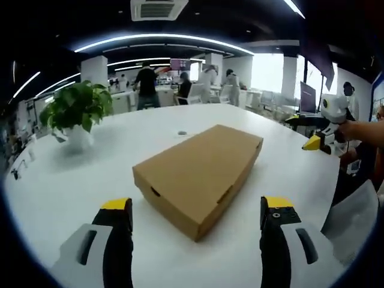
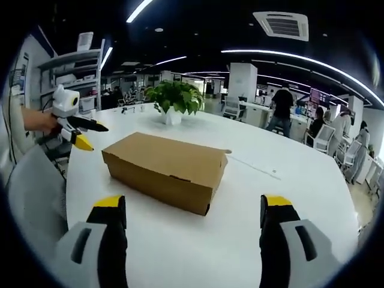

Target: Operate the shoe box by opening the lid, removing the specified soft item, and placing it in the target area until the item is outside and the box remains undamaged.

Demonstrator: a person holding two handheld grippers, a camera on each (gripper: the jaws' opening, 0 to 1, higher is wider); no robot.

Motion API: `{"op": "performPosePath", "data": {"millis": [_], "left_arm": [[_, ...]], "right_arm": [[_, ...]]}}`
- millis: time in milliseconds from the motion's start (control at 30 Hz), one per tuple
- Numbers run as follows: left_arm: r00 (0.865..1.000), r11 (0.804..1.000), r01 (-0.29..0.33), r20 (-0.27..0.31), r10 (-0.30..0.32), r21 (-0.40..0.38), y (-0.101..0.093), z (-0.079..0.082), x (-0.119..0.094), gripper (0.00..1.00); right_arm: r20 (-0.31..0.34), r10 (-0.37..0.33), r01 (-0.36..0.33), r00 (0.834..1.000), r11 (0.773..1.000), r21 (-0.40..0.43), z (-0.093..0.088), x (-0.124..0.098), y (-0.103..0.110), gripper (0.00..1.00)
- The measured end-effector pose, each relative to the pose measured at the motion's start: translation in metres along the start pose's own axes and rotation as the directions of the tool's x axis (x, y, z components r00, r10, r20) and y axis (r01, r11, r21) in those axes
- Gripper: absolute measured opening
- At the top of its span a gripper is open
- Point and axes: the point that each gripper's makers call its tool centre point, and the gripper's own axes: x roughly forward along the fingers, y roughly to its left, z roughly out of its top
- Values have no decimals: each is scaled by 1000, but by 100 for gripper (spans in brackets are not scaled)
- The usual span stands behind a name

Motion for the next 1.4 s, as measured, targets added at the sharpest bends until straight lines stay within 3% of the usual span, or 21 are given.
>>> {"op": "performPosePath", "data": {"millis": [367,667,1067,1400], "left_arm": [[999,999,-37,5,37,28,0,-1,19,86],[997,997,-80,-23,80,19,-2,-13,25,80],[990,990,-139,-30,139,-12,-2,-19,32,66],[987,988,-152,-48,150,-26,-3,-29,37,54]], "right_arm": [[-10,60,-60,998,998,-15,4,34,-6,76],[-46,114,-116,992,992,-46,-1,57,-6,74],[-113,179,-190,977,977,-97,-14,84,-6,61],[-134,180,-192,974,978,-79,-22,98,-9,47]]}}
